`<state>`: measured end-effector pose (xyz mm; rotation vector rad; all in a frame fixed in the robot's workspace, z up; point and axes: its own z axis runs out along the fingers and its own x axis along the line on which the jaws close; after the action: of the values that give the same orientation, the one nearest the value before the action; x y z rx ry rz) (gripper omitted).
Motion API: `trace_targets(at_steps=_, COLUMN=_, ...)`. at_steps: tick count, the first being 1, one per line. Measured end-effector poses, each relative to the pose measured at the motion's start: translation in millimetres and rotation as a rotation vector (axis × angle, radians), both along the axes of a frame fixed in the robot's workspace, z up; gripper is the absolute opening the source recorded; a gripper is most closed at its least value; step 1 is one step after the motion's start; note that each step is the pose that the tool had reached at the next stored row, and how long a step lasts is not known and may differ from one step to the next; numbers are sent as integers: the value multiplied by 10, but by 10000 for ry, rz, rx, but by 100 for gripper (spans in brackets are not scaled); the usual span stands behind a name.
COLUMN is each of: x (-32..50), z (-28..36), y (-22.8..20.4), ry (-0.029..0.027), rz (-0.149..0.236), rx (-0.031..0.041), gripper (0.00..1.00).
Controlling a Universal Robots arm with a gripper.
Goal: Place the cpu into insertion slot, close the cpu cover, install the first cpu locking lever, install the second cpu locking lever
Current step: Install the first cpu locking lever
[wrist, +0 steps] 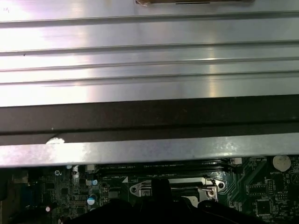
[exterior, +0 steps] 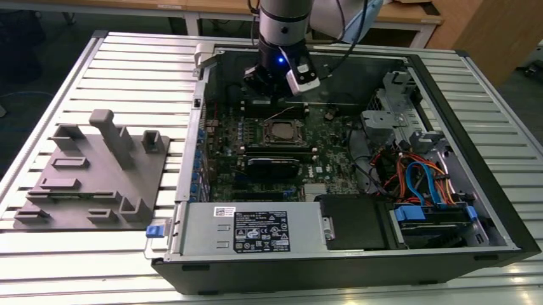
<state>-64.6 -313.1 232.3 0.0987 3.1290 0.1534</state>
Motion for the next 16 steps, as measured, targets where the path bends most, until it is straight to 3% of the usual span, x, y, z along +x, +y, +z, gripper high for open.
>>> trace_targets(at_steps=16, x=102, z=-45, y=20, ry=-1, rz=0, rx=21, gripper=11)
